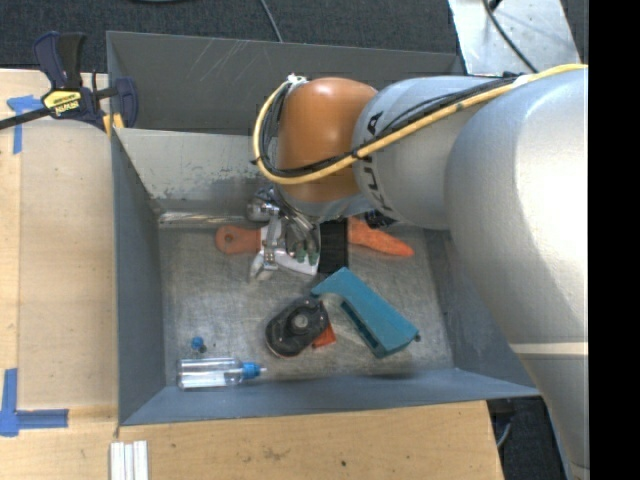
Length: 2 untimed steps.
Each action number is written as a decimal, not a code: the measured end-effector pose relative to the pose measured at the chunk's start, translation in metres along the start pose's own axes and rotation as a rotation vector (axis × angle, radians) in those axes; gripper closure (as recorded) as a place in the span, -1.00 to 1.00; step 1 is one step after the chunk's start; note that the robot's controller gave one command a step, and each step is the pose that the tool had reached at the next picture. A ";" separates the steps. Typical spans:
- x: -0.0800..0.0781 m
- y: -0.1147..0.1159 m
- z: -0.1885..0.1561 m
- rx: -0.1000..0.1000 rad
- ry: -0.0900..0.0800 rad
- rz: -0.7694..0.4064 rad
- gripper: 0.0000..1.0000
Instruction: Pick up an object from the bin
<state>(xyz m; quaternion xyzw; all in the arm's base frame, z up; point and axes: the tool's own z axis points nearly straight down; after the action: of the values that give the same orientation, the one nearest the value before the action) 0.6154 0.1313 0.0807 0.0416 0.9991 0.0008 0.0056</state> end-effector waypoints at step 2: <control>-0.010 0.036 0.004 0.007 0.016 0.149 -1.00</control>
Offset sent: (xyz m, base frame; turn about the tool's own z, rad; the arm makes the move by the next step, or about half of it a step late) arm 0.0113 0.0382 -0.0107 0.1478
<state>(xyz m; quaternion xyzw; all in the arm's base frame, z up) 0.6279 0.1662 0.0774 0.1159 0.9933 -0.0021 -0.0024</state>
